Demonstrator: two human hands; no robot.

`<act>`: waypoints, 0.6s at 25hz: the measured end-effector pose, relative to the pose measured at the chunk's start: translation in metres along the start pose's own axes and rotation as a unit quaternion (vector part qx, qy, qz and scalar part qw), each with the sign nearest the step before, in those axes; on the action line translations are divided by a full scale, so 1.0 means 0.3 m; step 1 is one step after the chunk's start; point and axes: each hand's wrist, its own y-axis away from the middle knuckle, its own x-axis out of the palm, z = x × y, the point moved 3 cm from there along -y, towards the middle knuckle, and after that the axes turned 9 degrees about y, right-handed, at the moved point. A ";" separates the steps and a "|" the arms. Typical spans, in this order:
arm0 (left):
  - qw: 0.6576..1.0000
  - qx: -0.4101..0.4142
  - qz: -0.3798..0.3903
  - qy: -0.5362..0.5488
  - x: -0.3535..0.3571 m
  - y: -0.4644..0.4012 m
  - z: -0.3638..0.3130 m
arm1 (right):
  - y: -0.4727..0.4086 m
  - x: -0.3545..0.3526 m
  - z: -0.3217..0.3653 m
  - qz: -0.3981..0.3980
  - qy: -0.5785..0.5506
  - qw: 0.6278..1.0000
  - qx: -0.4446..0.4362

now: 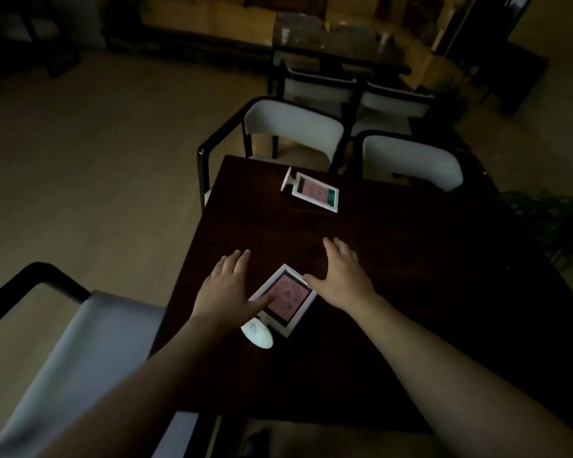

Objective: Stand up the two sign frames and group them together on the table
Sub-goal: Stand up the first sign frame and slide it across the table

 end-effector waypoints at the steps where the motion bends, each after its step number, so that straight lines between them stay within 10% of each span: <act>1: 1.000 -0.008 0.017 0.007 0.024 -0.004 0.016 | -0.013 0.030 -0.002 0.014 -0.007 1.000 0.012; 15: 0.984 -0.038 0.151 -0.082 0.321 -0.042 0.015 | 0.000 0.412 -0.109 0.127 -0.320 0.894 0.285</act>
